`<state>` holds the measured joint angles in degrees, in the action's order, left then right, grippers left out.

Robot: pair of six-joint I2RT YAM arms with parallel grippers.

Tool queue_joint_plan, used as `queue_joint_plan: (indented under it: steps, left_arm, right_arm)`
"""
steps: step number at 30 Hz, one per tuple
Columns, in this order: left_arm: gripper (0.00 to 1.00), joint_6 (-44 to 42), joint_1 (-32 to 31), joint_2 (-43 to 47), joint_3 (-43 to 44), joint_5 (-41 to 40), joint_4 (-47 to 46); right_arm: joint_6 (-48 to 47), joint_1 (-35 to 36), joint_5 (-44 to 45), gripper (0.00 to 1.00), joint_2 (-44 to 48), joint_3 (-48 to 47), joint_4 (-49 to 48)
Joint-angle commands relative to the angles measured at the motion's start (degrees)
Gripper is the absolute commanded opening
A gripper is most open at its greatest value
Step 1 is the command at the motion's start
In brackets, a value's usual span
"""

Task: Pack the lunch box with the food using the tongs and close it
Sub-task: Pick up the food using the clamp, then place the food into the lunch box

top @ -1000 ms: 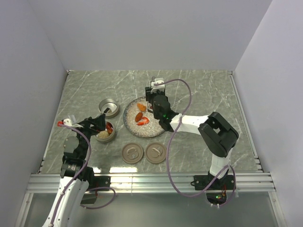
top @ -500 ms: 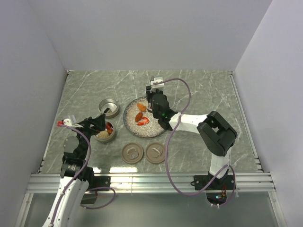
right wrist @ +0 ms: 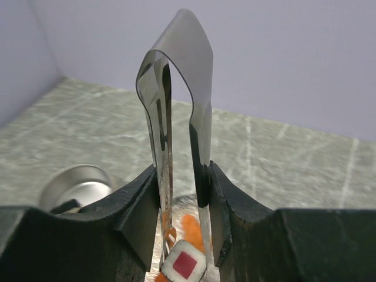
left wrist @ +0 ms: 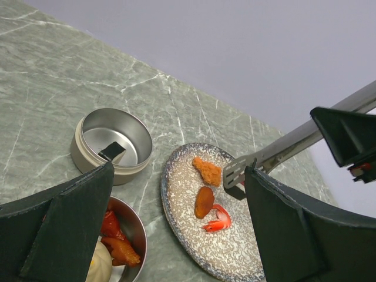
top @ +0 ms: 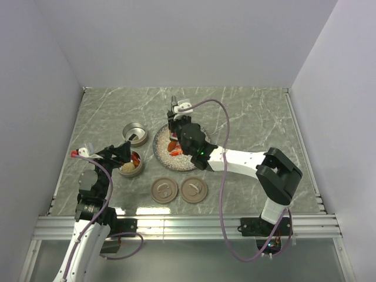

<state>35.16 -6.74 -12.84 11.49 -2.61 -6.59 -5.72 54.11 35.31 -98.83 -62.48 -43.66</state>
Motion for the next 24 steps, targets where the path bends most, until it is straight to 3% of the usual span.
queue_joint_plan:
  steps: [1,12,24]
  left_arm:
    - [0.99,-0.44,-0.02,0.80,0.20,0.68,-1.06]
    - [0.99,-0.35,-0.02,2.21,0.56,-0.11,0.61]
    - [0.99,-0.26,-0.02,3.00,0.38,-1.08,1.32]
  right_arm:
    - [0.43,0.30,-2.25,0.18,1.01,-5.10,-3.02]
    - [5.63,1.79,-14.38,0.18,-12.26,-21.62,-3.54]
    - [7.91,2.23,-18.26,0.18,-21.58,-31.91,-6.27]
